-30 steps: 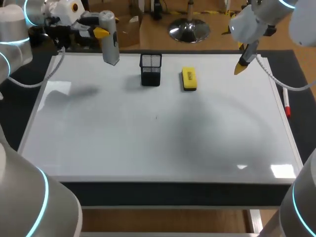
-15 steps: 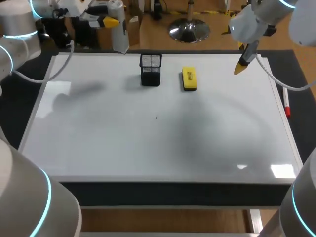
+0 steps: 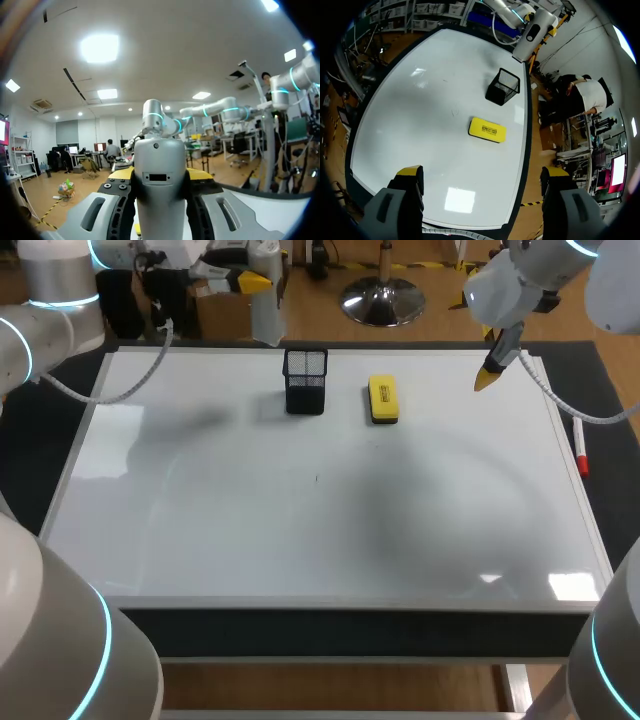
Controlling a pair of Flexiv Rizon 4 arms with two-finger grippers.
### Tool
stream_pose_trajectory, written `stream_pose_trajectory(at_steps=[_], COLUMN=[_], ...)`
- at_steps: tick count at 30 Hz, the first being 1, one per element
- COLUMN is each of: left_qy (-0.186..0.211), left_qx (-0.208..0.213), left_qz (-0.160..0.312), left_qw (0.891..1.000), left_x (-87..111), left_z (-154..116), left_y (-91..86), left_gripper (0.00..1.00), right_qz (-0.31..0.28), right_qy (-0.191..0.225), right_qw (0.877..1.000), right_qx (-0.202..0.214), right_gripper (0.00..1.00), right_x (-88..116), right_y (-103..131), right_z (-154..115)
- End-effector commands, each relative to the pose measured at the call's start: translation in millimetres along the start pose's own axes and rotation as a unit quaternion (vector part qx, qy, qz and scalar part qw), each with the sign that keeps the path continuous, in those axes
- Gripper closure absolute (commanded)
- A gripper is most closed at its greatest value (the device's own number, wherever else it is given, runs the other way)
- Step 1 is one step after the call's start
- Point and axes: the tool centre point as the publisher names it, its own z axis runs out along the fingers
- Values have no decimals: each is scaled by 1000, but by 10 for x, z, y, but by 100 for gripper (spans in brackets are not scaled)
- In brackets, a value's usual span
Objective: Pick up the inspection probe, press it on each red-marked spot on the whiteboard one by one, put down the probe, pick up the eraser, and wipe off all the red marks.
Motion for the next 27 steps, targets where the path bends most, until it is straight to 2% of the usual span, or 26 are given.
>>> stream_pose_trajectory(at_steps=[1, 17, 27], left_qy=[-337, -422, -427], left_qx=[-7, 1, 12], left_qz=[1, 5, -6], left_qw=[942, 907, 904], left_x=[44, -26, -39], left_z=[142, 325, 428], left_y=[3, 190, 291], left_gripper=[100, 100, 100], right_qz=[-1, -1, -1], right_qy=[1, 1, 1], right_qw=[1000, 1000, 1000], right_qx=[2, 2, 2], right_gripper=[0, 0, 0], right_x=[-2, -2, -2], right_y=[1, 1, 1], right_z=[-3, -3, -3])
